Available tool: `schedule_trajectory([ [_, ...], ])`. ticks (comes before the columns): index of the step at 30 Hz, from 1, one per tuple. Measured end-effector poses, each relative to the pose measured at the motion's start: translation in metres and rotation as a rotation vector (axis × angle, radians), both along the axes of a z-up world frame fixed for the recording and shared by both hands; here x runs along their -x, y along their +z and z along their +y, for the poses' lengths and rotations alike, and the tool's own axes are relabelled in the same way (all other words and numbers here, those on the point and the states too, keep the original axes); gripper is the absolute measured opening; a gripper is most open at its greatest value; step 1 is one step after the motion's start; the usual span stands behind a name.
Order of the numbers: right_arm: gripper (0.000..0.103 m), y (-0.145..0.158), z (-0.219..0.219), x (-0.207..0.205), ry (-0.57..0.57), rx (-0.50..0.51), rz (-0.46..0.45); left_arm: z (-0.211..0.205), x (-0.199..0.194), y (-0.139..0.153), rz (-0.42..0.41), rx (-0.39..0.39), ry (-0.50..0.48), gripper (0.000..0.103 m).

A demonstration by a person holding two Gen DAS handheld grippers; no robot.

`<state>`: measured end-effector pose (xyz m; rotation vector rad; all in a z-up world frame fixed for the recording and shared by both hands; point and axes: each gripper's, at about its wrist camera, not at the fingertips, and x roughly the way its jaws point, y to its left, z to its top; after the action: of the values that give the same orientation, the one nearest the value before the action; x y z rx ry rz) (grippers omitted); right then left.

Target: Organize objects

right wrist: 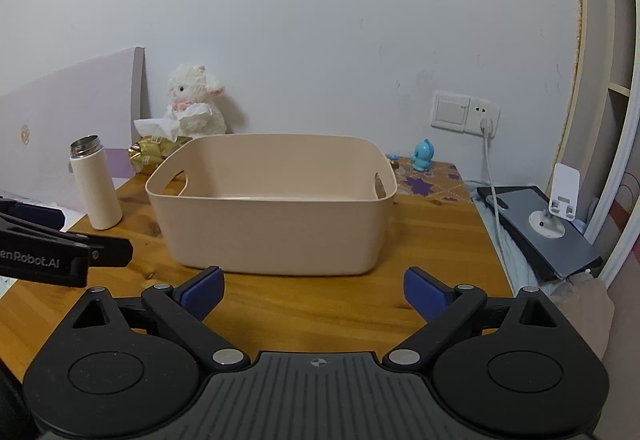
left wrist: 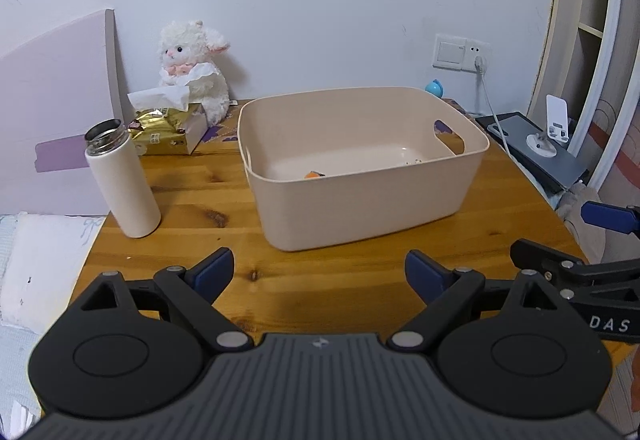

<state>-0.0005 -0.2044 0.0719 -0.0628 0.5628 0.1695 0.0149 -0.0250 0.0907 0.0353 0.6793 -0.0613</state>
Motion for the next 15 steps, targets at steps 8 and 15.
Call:
schedule_trajectory([
  [8,0.098,0.0,0.002,0.019,0.011,-0.008,0.007,0.002,0.027,0.002,0.007,-0.004,0.004,0.093],
  [15,0.098,-0.002,0.002,0.03,0.009,-0.006,0.026,0.001,0.041,0.0,0.016,-0.01,-0.008,0.093],
])
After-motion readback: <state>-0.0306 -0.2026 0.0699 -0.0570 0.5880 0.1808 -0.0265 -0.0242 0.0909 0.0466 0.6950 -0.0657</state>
